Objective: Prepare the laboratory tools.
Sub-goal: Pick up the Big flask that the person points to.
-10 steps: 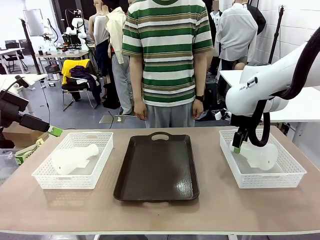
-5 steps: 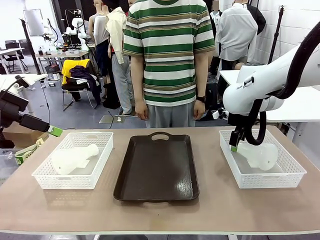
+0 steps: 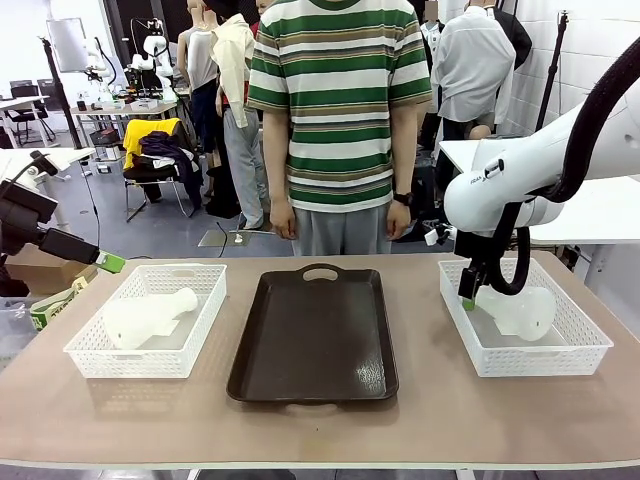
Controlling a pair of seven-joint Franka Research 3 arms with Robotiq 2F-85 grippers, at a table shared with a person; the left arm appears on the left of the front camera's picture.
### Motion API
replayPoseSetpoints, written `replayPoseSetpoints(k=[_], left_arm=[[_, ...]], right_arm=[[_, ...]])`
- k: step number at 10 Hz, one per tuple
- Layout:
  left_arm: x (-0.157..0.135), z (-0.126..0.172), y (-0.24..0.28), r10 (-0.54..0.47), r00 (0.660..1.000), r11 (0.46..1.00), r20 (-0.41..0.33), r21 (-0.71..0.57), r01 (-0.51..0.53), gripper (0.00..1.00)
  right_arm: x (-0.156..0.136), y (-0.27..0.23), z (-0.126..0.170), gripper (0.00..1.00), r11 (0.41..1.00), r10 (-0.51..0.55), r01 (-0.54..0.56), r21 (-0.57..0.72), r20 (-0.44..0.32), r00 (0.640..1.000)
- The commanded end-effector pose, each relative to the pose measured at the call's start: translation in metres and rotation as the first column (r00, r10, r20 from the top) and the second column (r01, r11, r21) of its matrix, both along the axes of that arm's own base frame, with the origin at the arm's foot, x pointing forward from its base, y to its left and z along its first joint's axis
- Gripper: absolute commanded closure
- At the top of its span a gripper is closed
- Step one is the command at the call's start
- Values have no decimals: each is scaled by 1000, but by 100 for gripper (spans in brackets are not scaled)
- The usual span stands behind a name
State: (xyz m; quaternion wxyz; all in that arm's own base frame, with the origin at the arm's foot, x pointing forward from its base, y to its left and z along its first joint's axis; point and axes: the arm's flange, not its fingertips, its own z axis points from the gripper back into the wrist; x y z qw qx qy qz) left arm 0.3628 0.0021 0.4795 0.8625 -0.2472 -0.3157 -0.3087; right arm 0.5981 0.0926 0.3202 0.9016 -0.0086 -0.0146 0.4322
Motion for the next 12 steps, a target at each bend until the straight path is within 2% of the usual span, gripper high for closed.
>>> replayPoseSetpoints(k=[1, 2, 7, 12], left_arm=[[2, -2, 3, -20, 1000, 1000, 13, -10, 20, 0], [2, -2, 3, -20, 1000, 1000, 13, -10, 20, 0], [2, -2, 3, -20, 1000, 1000, 13, -10, 20, 0], [2, -2, 3, -20, 1000, 1000, 13, -10, 20, 0]], right_arm=[[5, 3, 3, 0, 1000, -7, 7, 2, -5, 1000], [4, 3, 3, 17, 1000, 0, 1, -1, 10, 1000], [5, 1, -6, 100, 1000, -22, 22, -11, -6, 1000], [-1, -6, 1, 100, 999, -49, 49, -2, -24, 998]])
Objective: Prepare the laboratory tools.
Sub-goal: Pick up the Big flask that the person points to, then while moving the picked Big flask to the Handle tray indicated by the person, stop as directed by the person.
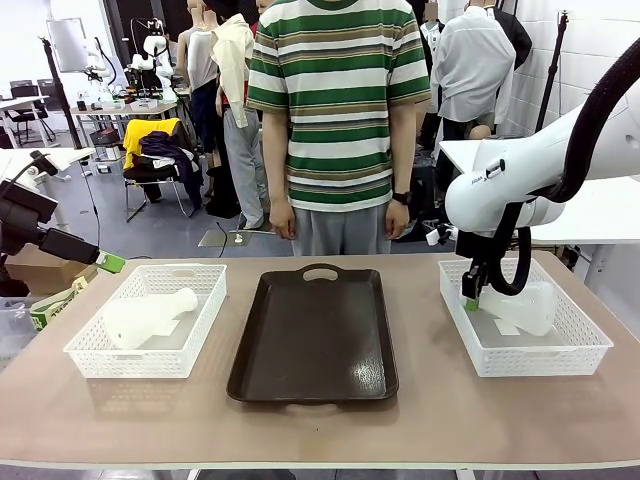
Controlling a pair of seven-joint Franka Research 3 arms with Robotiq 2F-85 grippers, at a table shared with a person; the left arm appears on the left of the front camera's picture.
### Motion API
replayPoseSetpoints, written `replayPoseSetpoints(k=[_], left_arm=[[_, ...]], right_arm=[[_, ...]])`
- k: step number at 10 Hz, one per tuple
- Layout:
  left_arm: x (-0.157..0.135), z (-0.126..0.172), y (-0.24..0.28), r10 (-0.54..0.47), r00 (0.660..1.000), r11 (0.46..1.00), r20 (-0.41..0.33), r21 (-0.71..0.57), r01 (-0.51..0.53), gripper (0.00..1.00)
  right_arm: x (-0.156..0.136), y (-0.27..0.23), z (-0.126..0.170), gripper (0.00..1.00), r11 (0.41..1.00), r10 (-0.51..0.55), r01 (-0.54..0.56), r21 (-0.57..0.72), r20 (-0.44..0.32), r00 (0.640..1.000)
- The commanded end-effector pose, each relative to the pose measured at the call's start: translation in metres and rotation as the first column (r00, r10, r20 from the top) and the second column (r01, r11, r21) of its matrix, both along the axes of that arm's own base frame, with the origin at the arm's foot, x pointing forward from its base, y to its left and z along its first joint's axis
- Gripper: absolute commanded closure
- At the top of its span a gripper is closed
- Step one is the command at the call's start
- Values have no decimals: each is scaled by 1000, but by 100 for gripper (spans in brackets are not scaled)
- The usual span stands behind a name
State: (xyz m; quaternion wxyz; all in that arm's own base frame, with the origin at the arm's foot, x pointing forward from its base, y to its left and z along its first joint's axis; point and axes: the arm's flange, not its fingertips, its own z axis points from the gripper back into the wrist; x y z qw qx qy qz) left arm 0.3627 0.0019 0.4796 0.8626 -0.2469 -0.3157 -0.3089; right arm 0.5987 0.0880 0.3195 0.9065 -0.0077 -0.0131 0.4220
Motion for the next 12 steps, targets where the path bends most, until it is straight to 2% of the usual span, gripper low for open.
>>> replayPoseSetpoints(k=[1, 12], left_arm=[[2, -2, 3, -20, 1000, 1000, 13, -11, 20, 0], [2, -2, 3, -20, 1000, 1000, 13, -11, 20, 0]], right_arm=[[0, 2, 0, 100, 1000, 7, -7, 0, 2, 1000], [0, 2, 0, 100, 1000, 7, -7, 0, 2, 1000]])
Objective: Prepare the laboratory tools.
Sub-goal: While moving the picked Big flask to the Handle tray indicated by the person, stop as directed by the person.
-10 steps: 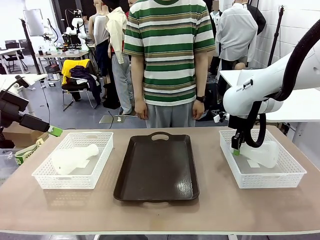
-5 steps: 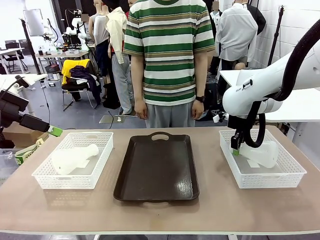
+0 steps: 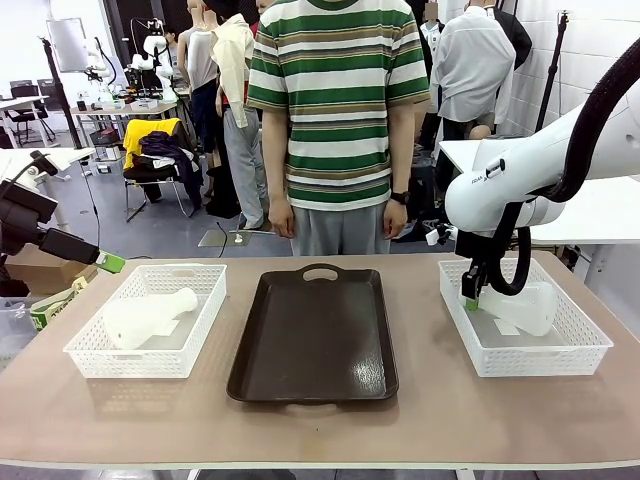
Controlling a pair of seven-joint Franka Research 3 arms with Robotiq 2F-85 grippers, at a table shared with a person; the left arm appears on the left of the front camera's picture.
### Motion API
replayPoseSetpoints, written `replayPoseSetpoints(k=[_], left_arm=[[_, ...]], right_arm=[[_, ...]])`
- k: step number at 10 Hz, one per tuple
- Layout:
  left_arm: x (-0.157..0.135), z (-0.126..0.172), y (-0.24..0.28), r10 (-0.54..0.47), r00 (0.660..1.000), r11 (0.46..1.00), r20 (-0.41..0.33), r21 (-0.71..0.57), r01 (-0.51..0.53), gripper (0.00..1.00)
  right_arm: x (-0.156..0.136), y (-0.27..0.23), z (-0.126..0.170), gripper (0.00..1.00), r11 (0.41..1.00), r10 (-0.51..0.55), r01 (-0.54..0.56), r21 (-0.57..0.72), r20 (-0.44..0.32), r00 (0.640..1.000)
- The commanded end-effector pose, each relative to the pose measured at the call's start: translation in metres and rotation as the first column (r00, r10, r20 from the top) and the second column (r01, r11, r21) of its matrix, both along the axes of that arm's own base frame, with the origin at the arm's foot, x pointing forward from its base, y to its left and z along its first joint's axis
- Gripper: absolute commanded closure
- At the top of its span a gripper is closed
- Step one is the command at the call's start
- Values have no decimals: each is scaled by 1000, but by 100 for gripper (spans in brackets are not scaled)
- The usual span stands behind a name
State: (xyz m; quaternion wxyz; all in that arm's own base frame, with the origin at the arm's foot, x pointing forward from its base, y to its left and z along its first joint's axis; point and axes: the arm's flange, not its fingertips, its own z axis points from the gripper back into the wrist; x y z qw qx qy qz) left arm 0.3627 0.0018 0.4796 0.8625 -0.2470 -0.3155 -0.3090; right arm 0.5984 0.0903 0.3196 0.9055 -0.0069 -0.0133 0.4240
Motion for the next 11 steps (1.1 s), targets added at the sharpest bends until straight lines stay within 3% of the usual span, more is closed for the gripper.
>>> replayPoseSetpoints(k=[1, 11], left_arm=[[2, -2, 3, -20, 1000, 1000, 13, -11, 20, 0], [2, -2, 3, -20, 1000, 1000, 13, -11, 20, 0]], right_arm=[[0, 0, 0, 100, 1000, 3, -3, -1, 3, 1000], [0, 0, 0, 100, 1000, 3, -3, -1, 3, 1000]])
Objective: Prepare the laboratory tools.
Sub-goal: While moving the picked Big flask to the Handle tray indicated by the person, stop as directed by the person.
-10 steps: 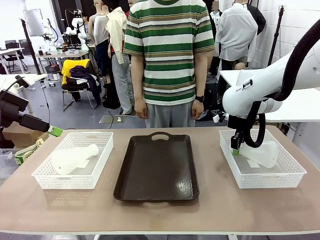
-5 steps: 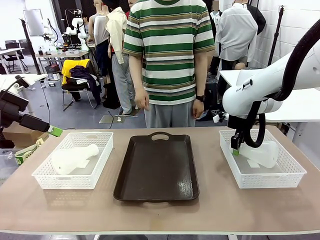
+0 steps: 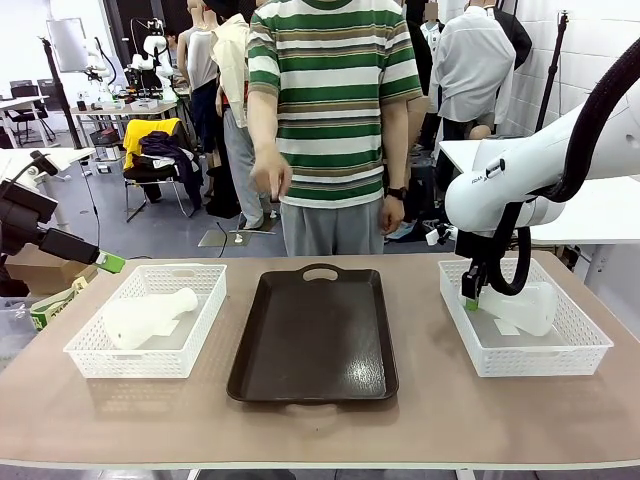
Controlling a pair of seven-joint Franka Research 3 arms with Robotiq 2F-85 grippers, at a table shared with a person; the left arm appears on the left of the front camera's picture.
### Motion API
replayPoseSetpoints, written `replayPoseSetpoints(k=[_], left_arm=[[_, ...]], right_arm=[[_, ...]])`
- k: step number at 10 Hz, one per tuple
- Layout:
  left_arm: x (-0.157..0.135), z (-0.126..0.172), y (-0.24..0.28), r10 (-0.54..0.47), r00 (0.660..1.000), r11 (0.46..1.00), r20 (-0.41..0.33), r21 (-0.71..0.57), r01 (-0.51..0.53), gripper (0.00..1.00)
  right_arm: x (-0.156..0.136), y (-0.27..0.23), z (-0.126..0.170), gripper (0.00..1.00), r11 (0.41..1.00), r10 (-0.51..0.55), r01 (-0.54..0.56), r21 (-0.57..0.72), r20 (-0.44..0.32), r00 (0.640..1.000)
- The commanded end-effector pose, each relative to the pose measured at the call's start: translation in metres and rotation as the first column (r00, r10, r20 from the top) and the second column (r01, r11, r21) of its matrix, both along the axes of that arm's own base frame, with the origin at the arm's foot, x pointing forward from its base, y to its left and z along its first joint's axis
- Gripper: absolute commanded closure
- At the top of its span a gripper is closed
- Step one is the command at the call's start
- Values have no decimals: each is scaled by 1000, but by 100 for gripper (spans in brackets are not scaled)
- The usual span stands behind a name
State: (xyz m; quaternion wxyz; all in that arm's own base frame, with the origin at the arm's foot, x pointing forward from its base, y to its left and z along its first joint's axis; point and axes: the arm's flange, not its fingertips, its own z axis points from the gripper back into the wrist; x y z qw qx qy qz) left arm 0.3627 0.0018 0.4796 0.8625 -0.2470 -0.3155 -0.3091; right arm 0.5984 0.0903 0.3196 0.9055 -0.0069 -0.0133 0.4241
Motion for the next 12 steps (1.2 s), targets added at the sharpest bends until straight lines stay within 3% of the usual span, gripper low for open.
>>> replayPoseSetpoints(k=[1, 12], left_arm=[[2, -2, 3, -20, 1000, 1000, 13, -11, 20, 0], [2, -2, 3, -20, 1000, 1000, 13, -11, 20, 0]], right_arm=[[0, 0, 0, 100, 1000, 3, -3, -1, 3, 1000], [0, 0, 0, 100, 1000, 3, -3, -1, 3, 1000]])
